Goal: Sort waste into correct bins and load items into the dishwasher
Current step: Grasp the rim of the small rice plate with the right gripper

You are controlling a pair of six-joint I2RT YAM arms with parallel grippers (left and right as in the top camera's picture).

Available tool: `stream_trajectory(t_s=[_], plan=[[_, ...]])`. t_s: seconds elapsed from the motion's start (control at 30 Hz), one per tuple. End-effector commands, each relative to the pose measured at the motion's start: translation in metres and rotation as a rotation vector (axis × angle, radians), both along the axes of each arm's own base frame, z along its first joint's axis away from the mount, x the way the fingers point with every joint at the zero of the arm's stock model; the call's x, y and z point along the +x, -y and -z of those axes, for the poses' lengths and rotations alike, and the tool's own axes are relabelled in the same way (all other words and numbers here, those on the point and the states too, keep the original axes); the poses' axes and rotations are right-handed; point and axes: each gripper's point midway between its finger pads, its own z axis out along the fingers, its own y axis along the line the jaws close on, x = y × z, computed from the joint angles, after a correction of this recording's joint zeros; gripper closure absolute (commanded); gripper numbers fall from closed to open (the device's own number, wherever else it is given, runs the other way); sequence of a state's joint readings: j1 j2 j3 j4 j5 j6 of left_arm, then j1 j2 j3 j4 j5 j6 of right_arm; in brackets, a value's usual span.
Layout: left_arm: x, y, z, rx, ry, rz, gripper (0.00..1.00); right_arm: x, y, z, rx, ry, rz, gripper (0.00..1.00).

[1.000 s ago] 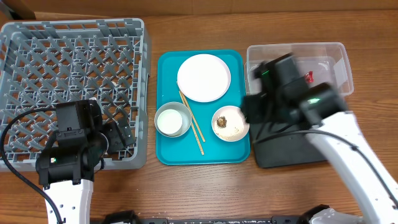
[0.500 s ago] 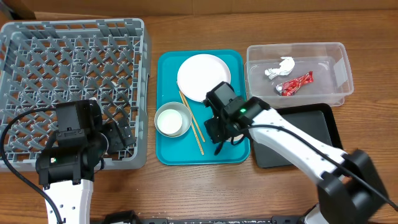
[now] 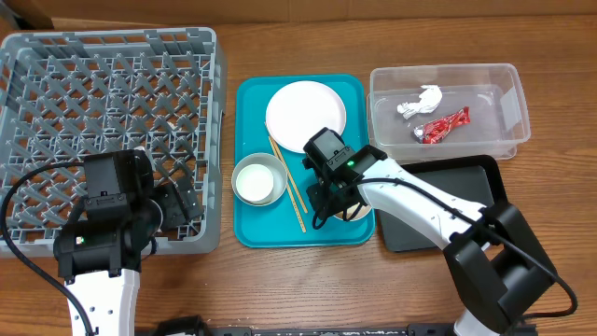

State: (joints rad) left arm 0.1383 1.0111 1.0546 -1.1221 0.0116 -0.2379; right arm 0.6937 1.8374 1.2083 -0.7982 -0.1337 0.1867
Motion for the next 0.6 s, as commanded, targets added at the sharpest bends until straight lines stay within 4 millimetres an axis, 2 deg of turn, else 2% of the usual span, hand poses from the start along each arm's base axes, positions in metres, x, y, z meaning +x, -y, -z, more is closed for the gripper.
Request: stream_trajectory(t_s=[0.0, 0.2, 0.23, 0.4, 0.5, 0.57], plan=[[0.003, -0.001, -0.007, -0.014, 0.020, -0.020, 0.00, -0.004, -0.003, 0.002, 0.012, -0.031, 0.016, 0.96], [0.003, 0.000, -0.007, -0.014, 0.019, -0.020, 0.00, 0.005, -0.010, -0.025, 0.040, 0.000, 0.023, 0.96], [0.003, 0.000, -0.007, -0.014, 0.019, -0.020, 0.00, 0.009, -0.012, -0.041, 0.055, 0.020, 0.049, 0.96], [0.003, 0.000, -0.007, -0.014, 0.019, -0.020, 0.00, 0.018, -0.011, -0.090, 0.134, 0.091, 0.141, 0.96], [0.003, 0.000, -0.007, -0.014, 0.019, -0.020, 0.00, 0.019, 0.002, -0.115, 0.176, 0.110, 0.216, 0.96], [0.004, -0.001, -0.006, -0.014, 0.016, -0.020, 0.00, 0.023, 0.024, -0.134, 0.213, 0.097, 0.312, 0.96]])
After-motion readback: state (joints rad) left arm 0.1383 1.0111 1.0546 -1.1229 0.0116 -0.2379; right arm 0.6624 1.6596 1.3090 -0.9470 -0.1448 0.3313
